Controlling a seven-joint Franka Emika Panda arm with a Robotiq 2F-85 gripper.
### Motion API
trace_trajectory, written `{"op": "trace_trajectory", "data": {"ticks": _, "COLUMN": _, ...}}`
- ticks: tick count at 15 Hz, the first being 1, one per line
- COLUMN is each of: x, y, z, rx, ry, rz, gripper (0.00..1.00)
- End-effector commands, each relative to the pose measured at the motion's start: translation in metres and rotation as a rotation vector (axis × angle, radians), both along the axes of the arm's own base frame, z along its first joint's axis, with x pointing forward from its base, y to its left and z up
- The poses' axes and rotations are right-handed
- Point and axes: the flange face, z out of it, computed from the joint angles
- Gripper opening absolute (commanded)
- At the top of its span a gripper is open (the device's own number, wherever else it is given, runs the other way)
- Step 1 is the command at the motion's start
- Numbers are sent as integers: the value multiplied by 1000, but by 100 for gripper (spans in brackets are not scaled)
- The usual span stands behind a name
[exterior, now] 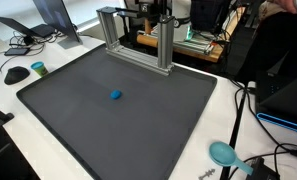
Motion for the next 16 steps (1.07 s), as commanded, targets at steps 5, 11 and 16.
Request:
{"op": "trace_trajectory", "data": {"ticks": 5, "x": 4, "y": -8, "z": -13, "rx": -2, "ry": 65, "rz": -4, "gripper": 100}}
{"op": "trace_trajectory", "data": {"ticks": 11, "x": 0, "y": -6, "z": -16, "rx": -61, "ry": 94, "rz": -6, "gripper": 100}}
{"op": "trace_trajectory", "data": {"ticks": 16, "x": -1, "y": -4, "z": -16, "rx": -67, "ry": 111, "rz": -17, "gripper": 100}}
